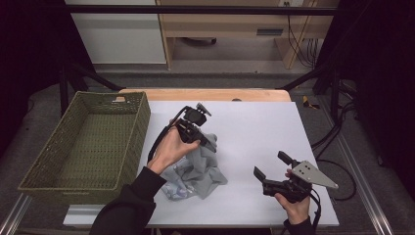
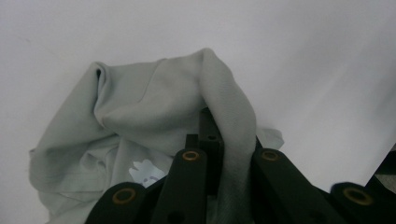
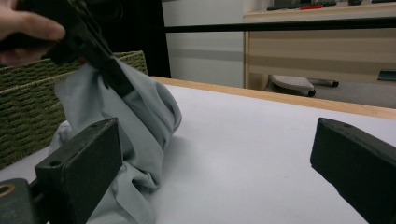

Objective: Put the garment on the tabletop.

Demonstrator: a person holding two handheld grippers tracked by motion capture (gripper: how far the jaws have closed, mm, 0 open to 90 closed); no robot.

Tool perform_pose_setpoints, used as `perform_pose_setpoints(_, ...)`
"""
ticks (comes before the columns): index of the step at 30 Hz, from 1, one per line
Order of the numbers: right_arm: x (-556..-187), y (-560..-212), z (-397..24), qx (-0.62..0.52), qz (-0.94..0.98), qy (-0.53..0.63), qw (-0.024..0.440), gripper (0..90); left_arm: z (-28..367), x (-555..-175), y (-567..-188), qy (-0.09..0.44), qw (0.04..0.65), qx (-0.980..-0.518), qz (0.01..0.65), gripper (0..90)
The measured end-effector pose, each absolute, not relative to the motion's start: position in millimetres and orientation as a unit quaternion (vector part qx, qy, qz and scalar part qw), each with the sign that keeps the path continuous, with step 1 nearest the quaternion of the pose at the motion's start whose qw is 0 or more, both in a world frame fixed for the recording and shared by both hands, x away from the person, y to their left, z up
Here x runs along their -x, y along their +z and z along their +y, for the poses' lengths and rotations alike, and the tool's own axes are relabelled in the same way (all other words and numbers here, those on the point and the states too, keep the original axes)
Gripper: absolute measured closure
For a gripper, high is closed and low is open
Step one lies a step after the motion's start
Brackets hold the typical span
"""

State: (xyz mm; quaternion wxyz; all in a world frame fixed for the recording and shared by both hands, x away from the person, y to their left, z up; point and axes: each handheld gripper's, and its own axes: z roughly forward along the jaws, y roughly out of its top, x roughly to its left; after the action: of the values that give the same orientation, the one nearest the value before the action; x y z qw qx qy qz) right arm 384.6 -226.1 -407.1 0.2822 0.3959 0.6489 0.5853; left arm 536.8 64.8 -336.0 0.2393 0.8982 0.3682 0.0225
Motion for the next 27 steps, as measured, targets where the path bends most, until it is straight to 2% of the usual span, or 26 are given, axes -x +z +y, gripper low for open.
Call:
perform_pose_setpoints(6,-385.6,-408.3,-225.9,-0.396,0.65,0.584,0.281,2.4,64.7,-537.6,-357.7,0.014,0.237,-0.9,0.366,80.2)
perform_pose_setpoints(9,-386.4,-409.1,-226.4,-0.398,0.651,0.582,0.28,2.4,65.3,-536.2,-359.4,0.014,0.25,-0.898,0.362,68.4)
perform_pose_setpoints(11,-386.6,-409.4,-226.5,-0.399,0.651,0.581,0.28,2.5,66.9,-535.7,-357.1,0.019,0.262,-0.898,0.354,52.5)
perform_pose_setpoints(12,-386.6,-409.4,-226.4,-0.399,0.651,0.581,0.28,2.4,67.8,-534.9,-355.4,0.023,0.271,-0.896,0.352,47.5)
perform_pose_setpoints(13,-386.6,-409.4,-226.2,-0.4,0.65,0.583,0.278,2.4,68.5,-534.5,-354.1,0.025,0.279,-0.893,0.352,38.0)
perform_pose_setpoints(19,-387.2,-409.2,-227.4,-0.401,0.65,0.583,0.277,2.4,78.5,-530.3,-343.1,0.015,0.327,-0.881,0.342,18.6)
perform_pose_setpoints(21,-387.1,-409.1,-227.9,-0.401,0.649,0.586,0.276,2.3,81.7,-525.4,-337.3,0.035,0.343,-0.876,0.337,11.5)
perform_pose_setpoints(23,-387.3,-408.9,-228.6,-0.399,0.649,0.586,0.277,2.3,84.7,-521.7,-333.1,0.045,0.354,-0.871,0.337,8.4)
perform_pose_setpoints(27,-387.6,-408.6,-229.3,-0.402,0.647,0.585,0.277,2.3,92.3,-513.3,-326.8,0.054,0.376,-0.863,0.334,8.3)
